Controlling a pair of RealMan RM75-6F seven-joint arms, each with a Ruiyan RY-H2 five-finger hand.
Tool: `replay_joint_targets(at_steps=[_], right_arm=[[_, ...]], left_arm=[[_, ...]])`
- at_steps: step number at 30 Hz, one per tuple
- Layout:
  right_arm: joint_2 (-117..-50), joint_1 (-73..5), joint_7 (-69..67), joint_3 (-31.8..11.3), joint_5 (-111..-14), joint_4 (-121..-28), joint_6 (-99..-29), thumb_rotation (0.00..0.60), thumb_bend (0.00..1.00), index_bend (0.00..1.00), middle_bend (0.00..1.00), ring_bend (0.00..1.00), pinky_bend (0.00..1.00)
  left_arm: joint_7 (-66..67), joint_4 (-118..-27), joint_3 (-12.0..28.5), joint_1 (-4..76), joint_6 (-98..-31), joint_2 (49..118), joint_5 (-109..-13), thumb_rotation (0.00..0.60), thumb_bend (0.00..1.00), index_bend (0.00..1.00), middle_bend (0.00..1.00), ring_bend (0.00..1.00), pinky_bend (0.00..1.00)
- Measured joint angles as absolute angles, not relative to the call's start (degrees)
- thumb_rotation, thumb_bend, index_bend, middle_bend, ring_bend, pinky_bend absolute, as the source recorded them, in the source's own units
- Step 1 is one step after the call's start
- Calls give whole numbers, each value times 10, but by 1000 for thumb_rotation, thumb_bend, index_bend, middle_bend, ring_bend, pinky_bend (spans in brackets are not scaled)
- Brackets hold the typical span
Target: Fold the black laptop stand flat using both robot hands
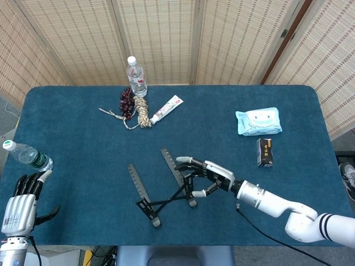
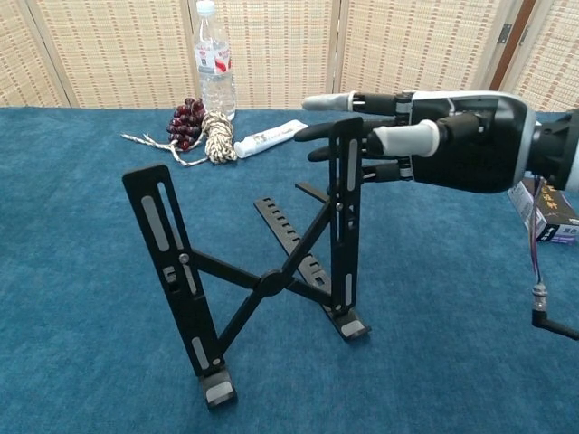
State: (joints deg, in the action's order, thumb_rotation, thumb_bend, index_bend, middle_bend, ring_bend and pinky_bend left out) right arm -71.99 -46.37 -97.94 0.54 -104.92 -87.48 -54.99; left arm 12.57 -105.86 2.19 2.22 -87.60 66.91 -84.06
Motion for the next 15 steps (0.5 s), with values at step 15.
replay_joint_targets(at_steps=[15], right_arm=[[-675,-457,-949,87,-1075,-927,-626,600,90,131,181,144,310]], left_arm=[[128,-1061,19,21,-879,670,-846,600,174,118,140,99,7]])
